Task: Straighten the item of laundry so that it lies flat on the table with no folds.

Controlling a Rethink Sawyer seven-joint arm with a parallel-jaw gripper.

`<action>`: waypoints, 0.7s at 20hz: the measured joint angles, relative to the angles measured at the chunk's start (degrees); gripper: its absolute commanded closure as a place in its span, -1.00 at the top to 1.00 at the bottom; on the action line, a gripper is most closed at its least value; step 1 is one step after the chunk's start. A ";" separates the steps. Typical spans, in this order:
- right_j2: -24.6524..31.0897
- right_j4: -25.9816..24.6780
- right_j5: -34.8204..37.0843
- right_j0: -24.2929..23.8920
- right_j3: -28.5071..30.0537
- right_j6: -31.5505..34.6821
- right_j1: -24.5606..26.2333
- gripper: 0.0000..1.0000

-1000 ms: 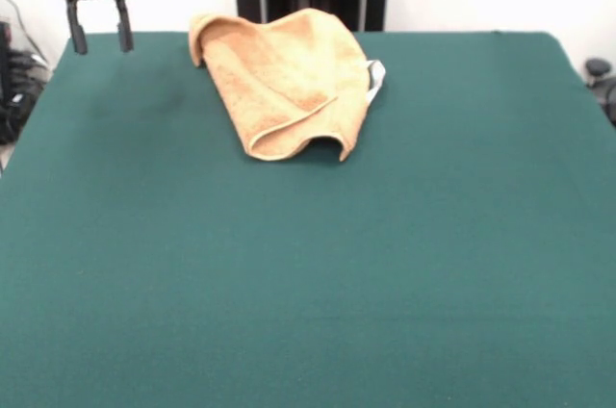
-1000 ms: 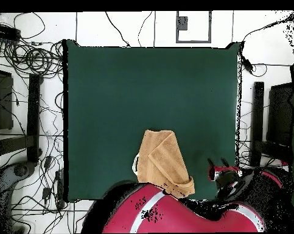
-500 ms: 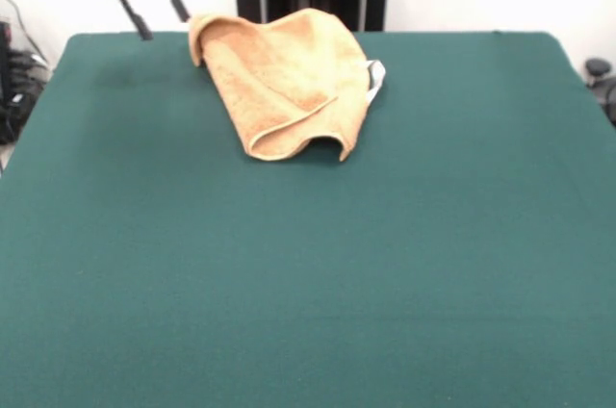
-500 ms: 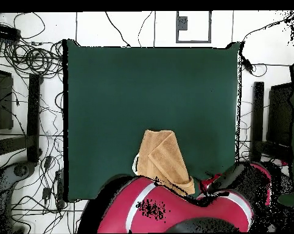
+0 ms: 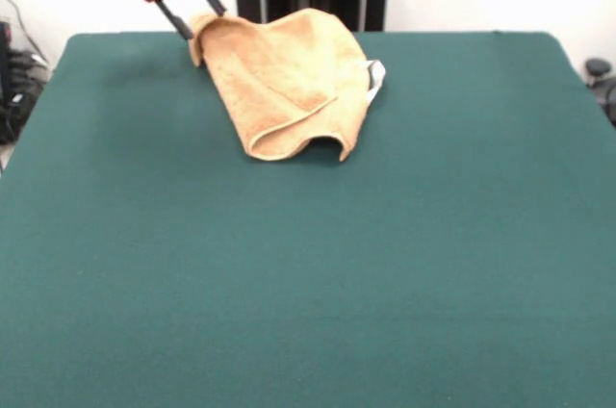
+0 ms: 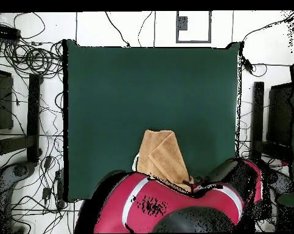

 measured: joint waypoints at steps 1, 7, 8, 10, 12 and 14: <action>0.02 -0.08 -0.26 0.47 -0.07 0.49 0.19 1.00; 0.01 -0.16 -0.55 2.43 -0.88 3.94 0.32 1.00; 0.01 -0.27 -0.64 2.60 -1.06 4.46 0.34 1.00; 0.03 -0.59 -1.09 2.90 -1.49 5.69 0.35 1.00; 0.21 -1.38 -2.74 3.23 -2.24 7.89 0.36 1.00; 0.34 -1.99 -4.31 3.50 -2.66 9.31 0.37 1.00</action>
